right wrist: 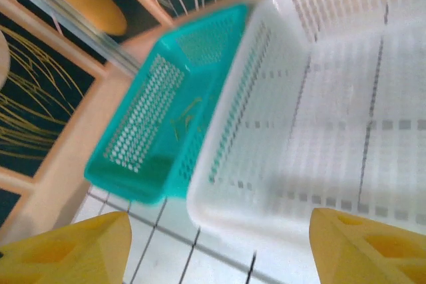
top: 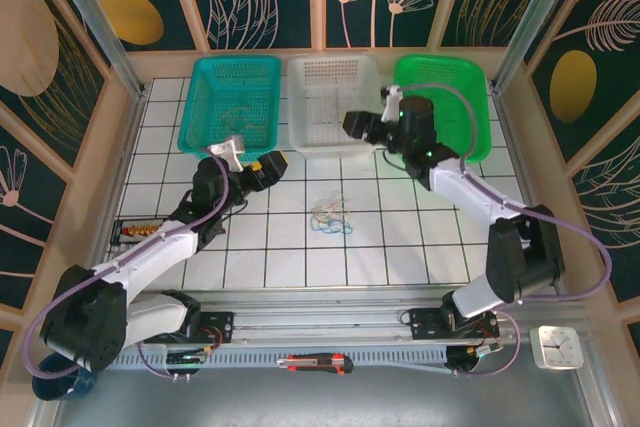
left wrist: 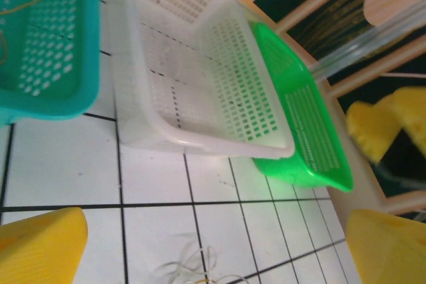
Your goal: Untangle the cables
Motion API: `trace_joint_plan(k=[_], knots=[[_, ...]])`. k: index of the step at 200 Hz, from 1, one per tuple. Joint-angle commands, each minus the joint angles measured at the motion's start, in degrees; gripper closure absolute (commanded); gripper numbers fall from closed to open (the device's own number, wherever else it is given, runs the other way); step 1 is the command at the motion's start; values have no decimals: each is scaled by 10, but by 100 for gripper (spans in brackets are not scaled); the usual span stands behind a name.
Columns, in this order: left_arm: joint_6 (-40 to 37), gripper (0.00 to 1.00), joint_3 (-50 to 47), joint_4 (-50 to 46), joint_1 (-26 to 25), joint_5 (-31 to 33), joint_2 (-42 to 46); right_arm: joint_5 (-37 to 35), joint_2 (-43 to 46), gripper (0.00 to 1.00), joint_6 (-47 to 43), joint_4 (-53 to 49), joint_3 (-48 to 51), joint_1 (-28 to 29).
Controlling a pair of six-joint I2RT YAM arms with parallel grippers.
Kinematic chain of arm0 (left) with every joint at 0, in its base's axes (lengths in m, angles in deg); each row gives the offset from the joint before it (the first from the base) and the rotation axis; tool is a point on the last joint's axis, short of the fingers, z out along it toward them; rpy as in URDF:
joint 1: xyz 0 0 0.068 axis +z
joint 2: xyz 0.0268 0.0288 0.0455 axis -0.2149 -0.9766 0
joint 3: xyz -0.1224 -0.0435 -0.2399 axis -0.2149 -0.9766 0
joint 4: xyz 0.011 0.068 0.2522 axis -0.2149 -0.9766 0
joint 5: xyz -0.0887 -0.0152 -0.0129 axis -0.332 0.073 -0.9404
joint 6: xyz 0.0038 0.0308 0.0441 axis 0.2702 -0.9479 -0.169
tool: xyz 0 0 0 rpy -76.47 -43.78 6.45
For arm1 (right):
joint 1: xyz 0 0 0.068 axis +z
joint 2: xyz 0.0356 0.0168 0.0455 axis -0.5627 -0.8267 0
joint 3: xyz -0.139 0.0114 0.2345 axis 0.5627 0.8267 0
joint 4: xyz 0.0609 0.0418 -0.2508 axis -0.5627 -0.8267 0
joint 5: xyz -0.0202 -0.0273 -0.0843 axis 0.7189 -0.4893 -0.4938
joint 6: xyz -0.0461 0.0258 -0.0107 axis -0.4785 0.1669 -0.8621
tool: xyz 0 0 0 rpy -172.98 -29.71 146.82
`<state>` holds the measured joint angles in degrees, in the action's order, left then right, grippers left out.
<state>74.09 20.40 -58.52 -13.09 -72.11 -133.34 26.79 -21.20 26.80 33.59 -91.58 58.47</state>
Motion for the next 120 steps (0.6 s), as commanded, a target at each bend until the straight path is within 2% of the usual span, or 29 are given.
trace_joint_plan(k=[1, 43, 82, 120], knots=[[-30, 1, 2, 27, -9, -64, -27, -38, 59, 29, 17, 14, 69, 34], [-101, 2, 50, -36, -100, -40, -100, -93, 118, 30, 65, 1, 182, 68], [-153, 16, 97, -84, -154, -13, -168, -166, 202, 30, 93, -46, 252, 67], [-208, 31, 161, -145, -192, 14, -231, -166, 247, 30, 99, -74, 276, 41]])
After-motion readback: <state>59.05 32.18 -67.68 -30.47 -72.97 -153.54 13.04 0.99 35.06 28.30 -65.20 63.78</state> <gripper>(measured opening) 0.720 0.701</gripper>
